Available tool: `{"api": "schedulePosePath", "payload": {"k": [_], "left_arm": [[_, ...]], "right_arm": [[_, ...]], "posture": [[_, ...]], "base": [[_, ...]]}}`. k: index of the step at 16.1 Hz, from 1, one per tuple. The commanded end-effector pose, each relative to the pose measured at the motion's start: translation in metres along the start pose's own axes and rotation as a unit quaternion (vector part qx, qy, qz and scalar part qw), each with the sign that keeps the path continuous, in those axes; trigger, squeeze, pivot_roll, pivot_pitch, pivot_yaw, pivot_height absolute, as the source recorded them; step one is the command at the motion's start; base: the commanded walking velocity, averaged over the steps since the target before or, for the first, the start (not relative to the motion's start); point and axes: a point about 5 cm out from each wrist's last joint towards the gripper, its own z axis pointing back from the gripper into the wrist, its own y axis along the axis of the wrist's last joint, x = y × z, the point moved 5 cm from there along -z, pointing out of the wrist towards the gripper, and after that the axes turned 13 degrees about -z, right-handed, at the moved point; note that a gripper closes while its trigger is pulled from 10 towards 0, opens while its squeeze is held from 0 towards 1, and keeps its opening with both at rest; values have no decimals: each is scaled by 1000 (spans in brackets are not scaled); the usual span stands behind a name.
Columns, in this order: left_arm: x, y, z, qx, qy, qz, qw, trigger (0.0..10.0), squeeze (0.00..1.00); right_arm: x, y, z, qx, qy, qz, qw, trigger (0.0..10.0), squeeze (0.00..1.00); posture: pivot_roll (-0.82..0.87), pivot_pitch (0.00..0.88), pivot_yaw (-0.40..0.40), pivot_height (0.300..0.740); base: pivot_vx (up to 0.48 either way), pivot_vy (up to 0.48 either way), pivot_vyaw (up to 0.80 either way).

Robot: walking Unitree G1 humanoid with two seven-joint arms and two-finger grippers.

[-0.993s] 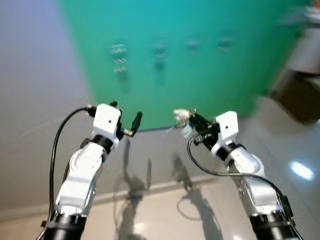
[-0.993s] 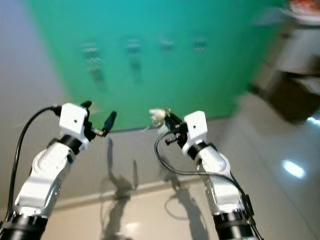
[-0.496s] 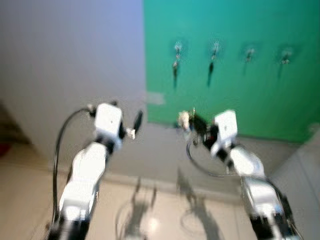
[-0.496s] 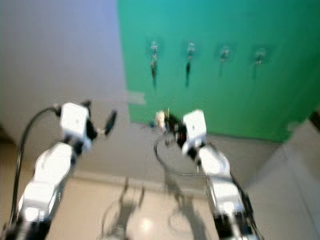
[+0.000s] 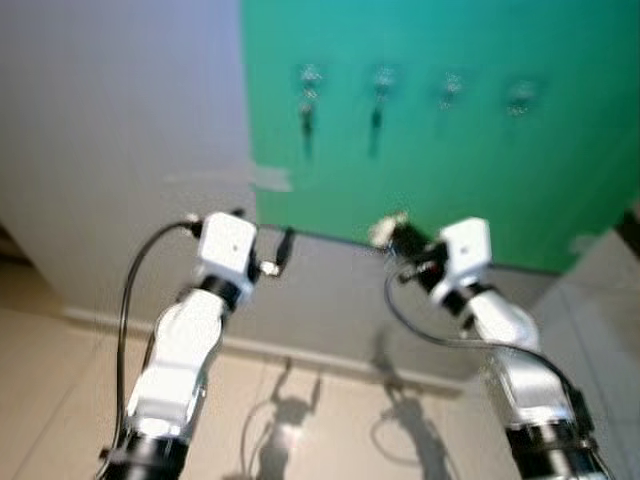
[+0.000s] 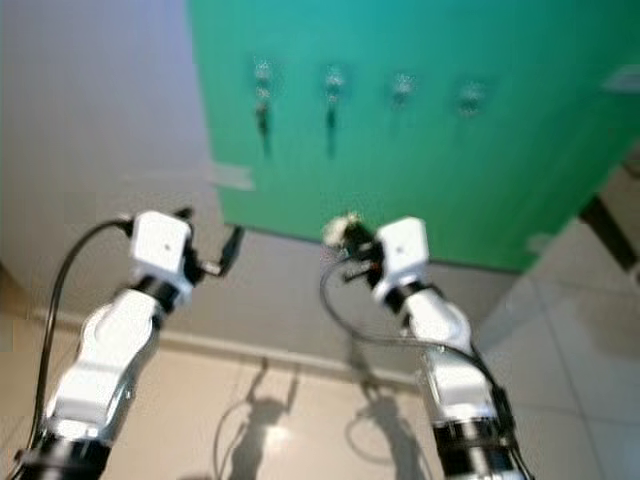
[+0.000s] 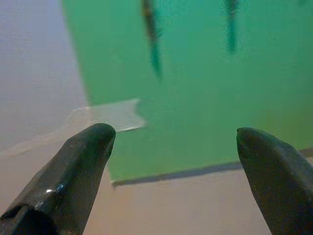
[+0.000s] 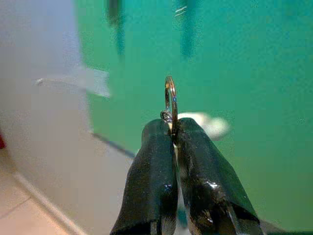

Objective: Hang keys on a hook

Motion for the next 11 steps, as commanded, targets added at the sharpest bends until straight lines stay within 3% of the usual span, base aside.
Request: {"api": "schedulePosePath", "payload": {"k": [1,7,11], "left_arm": [[-10,4,-1,4,15,-10,1000,10000,0],[-9,12,-2,29,0,-8,1000,10000,0],[-5,15,-2,37,-15,-8,999,10000,0]], "right_arm": [[-5,6,-4,12,1,-1,1000,10000,0],[1,14,-5,41,-32,-14,999,10000,0],[-3,27,-9,66,-25,-27,997,10000,0]], "posture": [[-13,0,-21,740],[-9,0,-17,740],[-9,0,-17,740]], "base": [[0,0,0],[0,0,0],[279,0,0]]}}
